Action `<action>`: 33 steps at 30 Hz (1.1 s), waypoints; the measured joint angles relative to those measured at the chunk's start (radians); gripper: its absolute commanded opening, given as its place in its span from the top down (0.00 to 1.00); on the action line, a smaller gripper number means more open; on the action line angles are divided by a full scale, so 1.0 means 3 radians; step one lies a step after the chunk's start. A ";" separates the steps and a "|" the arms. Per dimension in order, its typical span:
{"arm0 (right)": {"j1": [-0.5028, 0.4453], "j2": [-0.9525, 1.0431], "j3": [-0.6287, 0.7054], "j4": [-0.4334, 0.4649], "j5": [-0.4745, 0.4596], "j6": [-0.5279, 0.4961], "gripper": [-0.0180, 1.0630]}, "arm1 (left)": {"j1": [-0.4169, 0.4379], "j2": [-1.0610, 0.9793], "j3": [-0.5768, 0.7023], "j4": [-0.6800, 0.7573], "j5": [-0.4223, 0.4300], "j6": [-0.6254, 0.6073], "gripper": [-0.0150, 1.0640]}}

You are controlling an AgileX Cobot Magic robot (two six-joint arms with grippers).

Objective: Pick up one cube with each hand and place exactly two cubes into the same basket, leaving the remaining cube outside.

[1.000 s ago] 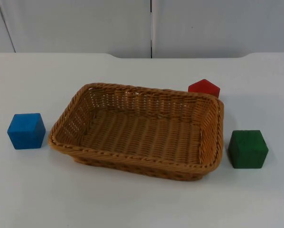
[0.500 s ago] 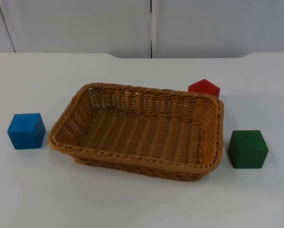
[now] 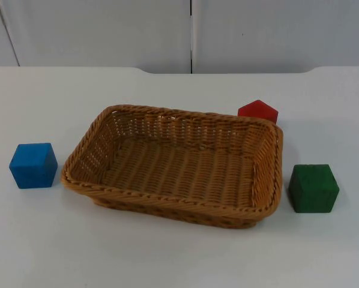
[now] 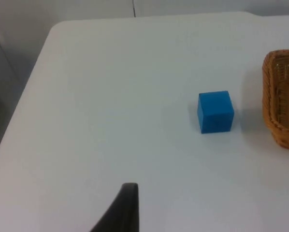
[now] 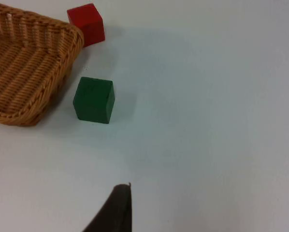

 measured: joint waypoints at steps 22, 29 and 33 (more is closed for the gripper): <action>0.0000 0.0094 -0.0014 0.0089 -0.0234 -0.0026 0.02 | 0.0000 0.0956 -0.0333 -0.0087 -0.0274 0.0000 0.01; 0.0000 0.0261 -0.0234 0.0089 -0.0270 -0.0032 0.02 | 0.0000 0.1295 -0.0418 -0.0150 -0.0436 0.0000 0.01; 0.0000 0.0435 -0.0329 0.0089 -0.0302 -0.0032 0.02 | 0.0000 0.1425 -0.0425 -0.0253 -0.0476 0.0030 0.01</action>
